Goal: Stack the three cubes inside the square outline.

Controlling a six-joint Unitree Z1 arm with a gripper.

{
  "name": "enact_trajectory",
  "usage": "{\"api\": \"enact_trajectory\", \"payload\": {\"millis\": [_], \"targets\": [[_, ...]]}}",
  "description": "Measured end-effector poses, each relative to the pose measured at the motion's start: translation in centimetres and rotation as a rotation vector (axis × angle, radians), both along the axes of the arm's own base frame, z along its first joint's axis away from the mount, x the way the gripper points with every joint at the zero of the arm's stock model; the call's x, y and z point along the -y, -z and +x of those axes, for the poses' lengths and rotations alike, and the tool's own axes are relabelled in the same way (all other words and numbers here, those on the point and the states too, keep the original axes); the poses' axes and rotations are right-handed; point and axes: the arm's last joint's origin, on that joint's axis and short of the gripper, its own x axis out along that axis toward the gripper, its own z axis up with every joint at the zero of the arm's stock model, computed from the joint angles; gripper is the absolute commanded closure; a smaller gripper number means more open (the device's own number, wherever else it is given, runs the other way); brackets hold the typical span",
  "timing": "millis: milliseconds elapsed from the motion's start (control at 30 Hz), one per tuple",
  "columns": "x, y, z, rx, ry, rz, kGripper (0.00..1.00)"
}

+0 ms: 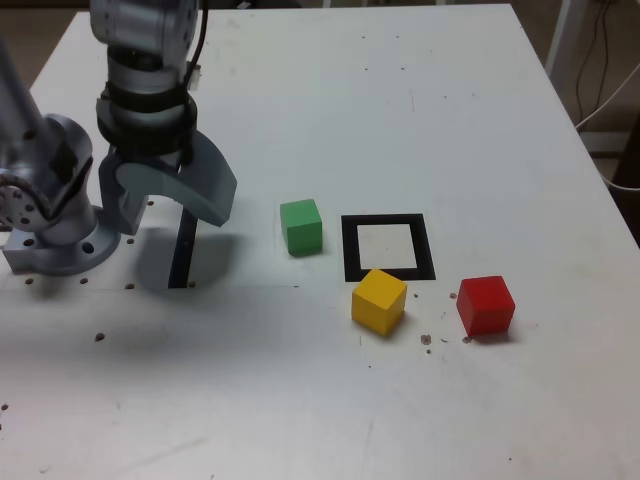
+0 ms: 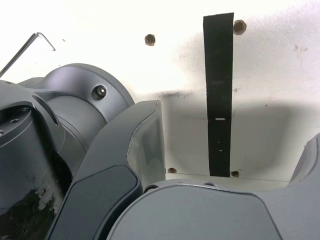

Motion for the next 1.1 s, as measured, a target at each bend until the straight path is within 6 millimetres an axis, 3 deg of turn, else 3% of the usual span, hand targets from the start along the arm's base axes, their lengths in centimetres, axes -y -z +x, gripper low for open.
{"api": "enact_trajectory", "payload": {"millis": [833,1100], "targets": [[0.1,-0.5,-0.4,-0.007,-0.001,-0.027,0.01],[0.2,-2.0,0.4,0.023,0.002,-0.039,0.01]]}}
